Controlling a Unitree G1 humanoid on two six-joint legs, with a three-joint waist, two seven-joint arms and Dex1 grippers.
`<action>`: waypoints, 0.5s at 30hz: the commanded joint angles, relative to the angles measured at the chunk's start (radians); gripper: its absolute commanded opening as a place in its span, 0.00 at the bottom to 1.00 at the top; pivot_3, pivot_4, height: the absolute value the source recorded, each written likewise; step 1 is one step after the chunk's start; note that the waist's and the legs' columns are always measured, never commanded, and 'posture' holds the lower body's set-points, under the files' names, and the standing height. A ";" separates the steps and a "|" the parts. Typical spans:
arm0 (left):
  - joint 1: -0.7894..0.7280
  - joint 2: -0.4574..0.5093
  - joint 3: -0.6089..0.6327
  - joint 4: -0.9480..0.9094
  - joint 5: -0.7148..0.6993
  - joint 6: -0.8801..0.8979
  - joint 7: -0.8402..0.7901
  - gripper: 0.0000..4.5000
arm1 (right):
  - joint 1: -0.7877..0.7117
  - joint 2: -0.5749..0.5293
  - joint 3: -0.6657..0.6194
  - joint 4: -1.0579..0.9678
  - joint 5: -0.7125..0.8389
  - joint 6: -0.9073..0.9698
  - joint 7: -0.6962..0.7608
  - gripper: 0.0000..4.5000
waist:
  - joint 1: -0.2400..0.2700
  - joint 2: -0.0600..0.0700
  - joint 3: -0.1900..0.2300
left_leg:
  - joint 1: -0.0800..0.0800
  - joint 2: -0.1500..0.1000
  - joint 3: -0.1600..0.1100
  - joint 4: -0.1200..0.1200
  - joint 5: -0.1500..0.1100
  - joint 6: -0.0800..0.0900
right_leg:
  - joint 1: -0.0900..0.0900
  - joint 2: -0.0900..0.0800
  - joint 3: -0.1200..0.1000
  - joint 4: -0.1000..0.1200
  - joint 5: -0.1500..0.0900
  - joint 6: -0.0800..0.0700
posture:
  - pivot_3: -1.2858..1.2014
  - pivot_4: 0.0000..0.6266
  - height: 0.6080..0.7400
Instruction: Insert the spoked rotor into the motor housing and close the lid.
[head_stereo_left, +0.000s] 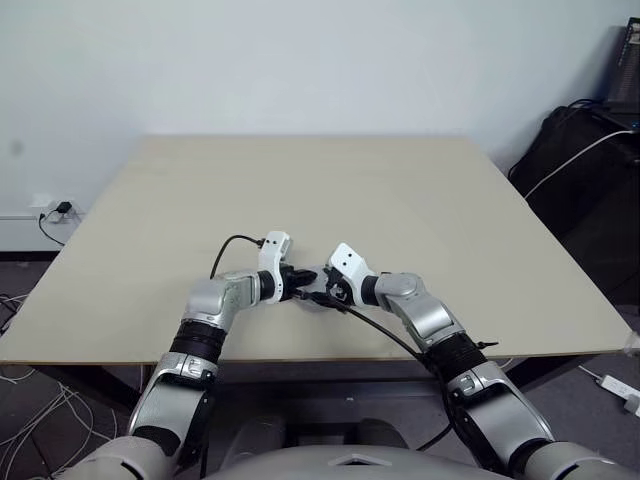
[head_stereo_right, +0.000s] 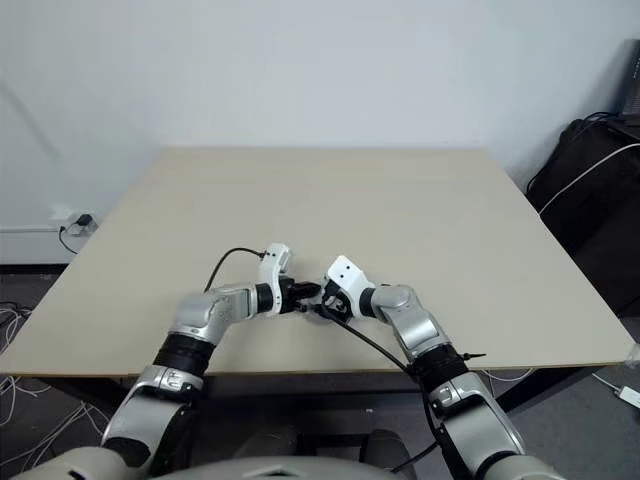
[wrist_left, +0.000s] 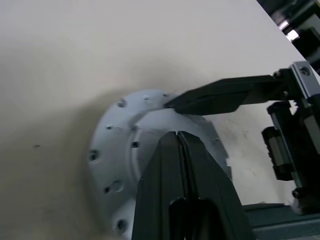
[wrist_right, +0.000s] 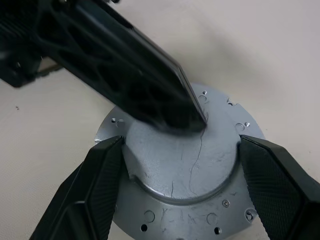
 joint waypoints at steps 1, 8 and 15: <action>-0.051 0.001 -0.035 0.033 0.041 0.017 0.007 0.00 | 0.021 -0.016 0.006 0.032 -0.036 0.043 -0.028 0.73 | 0.000 0.000 0.000 | 0.000 0.000 0.000 0.000 0.000 0.000 | 0.000 0.000 0.000 0.000 0.000 0.000 | 0.52 0.00 1.00; -0.074 0.000 -0.073 0.092 0.099 0.055 0.052 0.00 | 0.027 -0.018 0.009 0.021 -0.037 0.048 -0.032 0.73 | 0.000 0.000 0.000 | 0.000 0.000 0.000 0.000 0.000 0.000 | 0.001 -0.001 0.000 0.000 0.000 0.000 | 0.52 0.00 1.00; -0.058 0.018 -0.101 0.058 0.101 0.084 0.013 0.00 | 0.033 -0.015 0.003 0.014 -0.032 0.057 -0.039 0.99 | 0.000 -0.001 -0.002 | 0.000 0.000 0.000 -0.001 0.000 0.000 | 0.001 -0.001 0.000 0.000 0.000 0.000 | 0.52 0.00 1.00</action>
